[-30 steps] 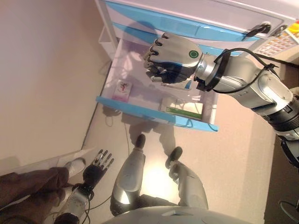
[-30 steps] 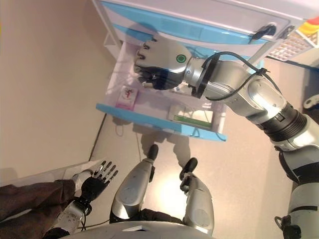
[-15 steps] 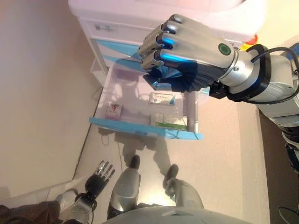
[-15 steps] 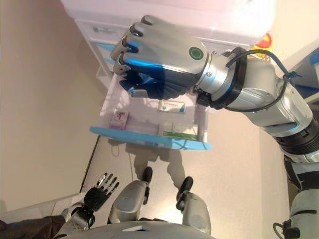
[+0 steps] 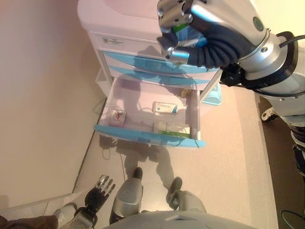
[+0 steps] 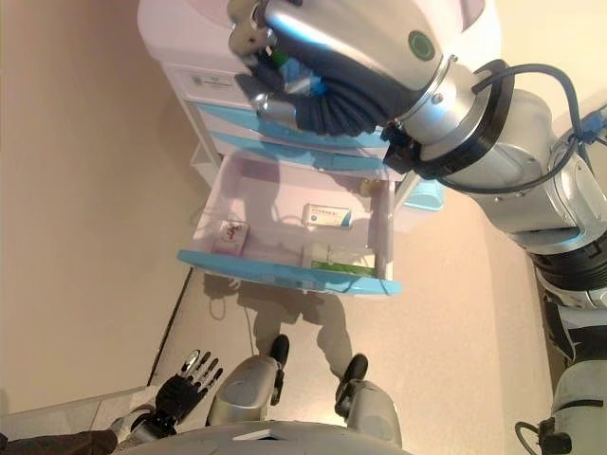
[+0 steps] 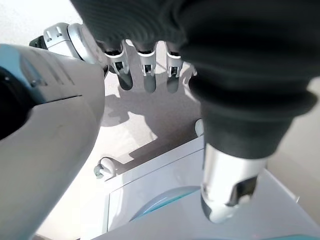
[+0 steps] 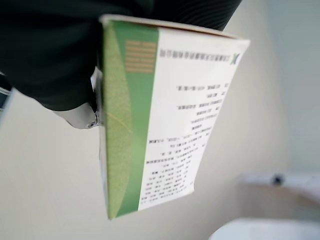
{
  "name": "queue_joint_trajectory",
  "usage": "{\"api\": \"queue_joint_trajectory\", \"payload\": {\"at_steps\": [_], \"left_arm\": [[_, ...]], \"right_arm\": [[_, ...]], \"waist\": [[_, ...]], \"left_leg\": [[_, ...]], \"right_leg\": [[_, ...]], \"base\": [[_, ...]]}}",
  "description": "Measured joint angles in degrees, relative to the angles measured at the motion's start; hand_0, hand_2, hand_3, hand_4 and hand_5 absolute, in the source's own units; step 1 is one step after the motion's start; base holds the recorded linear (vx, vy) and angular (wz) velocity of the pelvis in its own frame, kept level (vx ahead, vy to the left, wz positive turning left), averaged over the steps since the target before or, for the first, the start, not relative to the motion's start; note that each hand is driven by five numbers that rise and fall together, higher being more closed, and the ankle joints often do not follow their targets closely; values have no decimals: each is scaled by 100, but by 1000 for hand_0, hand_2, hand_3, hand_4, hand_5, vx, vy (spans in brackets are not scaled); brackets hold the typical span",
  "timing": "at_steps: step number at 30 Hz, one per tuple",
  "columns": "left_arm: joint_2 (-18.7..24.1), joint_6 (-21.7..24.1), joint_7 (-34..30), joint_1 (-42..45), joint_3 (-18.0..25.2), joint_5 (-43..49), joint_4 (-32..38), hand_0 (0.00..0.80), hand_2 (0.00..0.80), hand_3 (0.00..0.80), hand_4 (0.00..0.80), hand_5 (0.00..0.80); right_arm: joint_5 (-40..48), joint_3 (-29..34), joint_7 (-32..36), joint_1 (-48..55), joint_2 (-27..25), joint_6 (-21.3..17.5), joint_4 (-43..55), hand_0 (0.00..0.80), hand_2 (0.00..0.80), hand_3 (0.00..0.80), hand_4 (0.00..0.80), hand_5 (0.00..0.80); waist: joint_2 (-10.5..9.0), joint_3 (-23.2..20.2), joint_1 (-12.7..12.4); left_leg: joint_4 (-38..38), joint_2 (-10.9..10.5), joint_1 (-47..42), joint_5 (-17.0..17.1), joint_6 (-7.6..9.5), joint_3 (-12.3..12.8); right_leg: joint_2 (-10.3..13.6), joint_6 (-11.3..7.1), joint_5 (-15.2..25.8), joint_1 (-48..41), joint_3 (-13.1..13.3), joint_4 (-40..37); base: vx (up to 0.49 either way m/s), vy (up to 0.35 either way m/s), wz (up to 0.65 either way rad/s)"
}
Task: Open the drawer and pick up the medicine
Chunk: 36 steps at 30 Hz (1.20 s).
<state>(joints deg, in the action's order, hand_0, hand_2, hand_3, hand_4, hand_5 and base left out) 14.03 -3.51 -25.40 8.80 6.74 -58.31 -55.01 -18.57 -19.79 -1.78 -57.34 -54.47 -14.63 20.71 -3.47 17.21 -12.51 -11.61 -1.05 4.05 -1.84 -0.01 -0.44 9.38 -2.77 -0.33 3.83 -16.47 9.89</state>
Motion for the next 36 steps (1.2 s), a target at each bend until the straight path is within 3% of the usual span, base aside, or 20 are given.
{"api": "queue_joint_trajectory", "payload": {"at_steps": [11, 16, 23, 31, 36], "left_arm": [[-8, -5, 42, 50, 56, 139, -42, 0, 0, 0, 0, 0], [-6, -12, 132, 189, 62, 205, -41, 0, 0, 0, 0, 0], [-2, -116, 179, 212, 105, 203, -27, 0, 0, 0, 0, 0], [43, -236, 391, 214, 100, 188, 4, 0, 0, 0, 0, 0], [43, -264, 493, 210, 95, 96, -5, 0, 0, 0, 0, 0]], "right_arm": [[-816, -182, -1067, -734, -486, 404, -748, 800, 800, 800, 800, 800], [-1087, -1050, -1417, -1414, -716, 696, -1401, 800, 800, 800, 800, 800], [-1027, -1885, -1507, -2229, -810, 989, -2542, 800, 800, 800, 800, 800], [-444, -2911, -1040, -2599, -416, 1143, -4466, 800, 800, 800, 800, 800], [-294, -3087, -1108, -2600, -98, 1037, -5669, 800, 800, 800, 800, 800]], "waist": [[-6, -108, -26], [-8, -366, -102], [-12, -383, -177], [54, -348, -551], [311, -175, -802]], "left_leg": [[2, -25, -85, -17, -15, -87], [26, -40, -86, -5, 18, -147], [100, -96, -85, 41, 15, -307], [97, -271, -29, 102, 96, -534], [76, -416, 66, 160, 133, -745]], "right_leg": [[32, -20, -45, -121, -57, -20], [40, -39, -37, -171, -132, -60], [135, -72, -81, -219, -295, -45], [334, -150, -146, -230, -505, 122], [489, -221, -213, -223, -722, 243]], "base": [[60, 26, 3], [32, 41, 6], [28, 68, 14], [15, 60, 18], [-8, 63, 25]]}}
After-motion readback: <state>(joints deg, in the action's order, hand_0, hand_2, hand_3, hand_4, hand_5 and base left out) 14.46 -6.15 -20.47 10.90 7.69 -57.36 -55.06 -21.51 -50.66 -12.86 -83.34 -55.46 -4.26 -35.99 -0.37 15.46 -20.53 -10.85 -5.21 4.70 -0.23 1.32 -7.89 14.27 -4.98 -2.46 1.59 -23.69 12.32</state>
